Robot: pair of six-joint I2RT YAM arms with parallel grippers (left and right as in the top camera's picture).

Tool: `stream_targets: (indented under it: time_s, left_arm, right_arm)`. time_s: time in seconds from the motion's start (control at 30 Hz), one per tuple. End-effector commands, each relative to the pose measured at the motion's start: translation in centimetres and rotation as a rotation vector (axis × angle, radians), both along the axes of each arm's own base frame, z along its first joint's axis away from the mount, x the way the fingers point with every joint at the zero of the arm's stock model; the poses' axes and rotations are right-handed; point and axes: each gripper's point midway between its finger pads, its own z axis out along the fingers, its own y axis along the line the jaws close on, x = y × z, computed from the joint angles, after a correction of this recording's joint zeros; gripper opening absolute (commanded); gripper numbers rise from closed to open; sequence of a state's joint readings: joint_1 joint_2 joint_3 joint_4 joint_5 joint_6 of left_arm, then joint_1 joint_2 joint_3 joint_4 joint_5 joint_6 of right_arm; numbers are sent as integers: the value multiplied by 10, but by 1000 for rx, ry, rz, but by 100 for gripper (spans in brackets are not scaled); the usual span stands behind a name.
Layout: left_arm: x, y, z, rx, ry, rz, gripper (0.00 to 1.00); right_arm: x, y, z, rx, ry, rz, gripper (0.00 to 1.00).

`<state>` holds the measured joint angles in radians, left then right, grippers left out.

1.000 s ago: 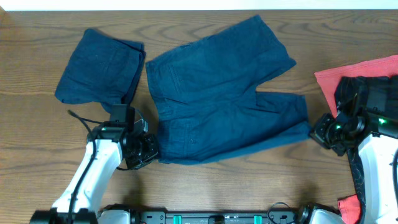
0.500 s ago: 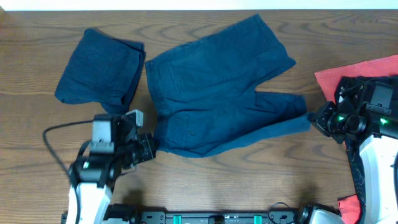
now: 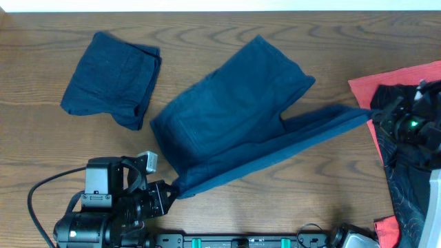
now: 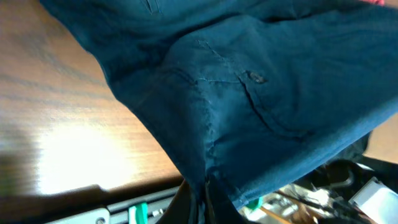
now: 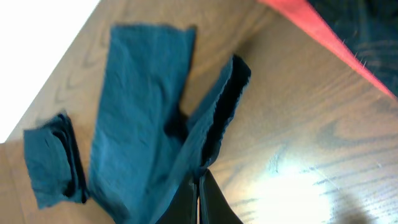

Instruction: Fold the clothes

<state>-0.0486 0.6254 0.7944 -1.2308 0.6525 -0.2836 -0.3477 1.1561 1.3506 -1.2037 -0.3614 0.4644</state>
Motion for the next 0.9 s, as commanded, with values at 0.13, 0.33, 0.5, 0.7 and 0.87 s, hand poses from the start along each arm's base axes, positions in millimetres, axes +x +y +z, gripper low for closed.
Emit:
stream_targets:
  time_s: [0.13,0.33,0.5,0.7,0.87]
  left_arm:
    - [9,12,0,79,-38,30,6]
    - [46,49,-6,267,-112,182,6]
    - [76,59,-8,305,-130,250,6]
    - [76,2,-20,54,14,47,17]
    - [65,-44,-32,30,40,-206,25]
  right_arm:
    - [33,-21,14,-66,-78,-80,1]
    - [111,11,-4,-19,-161,72,1]
    - [174,51,-31,83,-229,190,1]
    - [191,65,-65,152,-170,196,1]
    - [190,63,-64,145,-168,189,1]
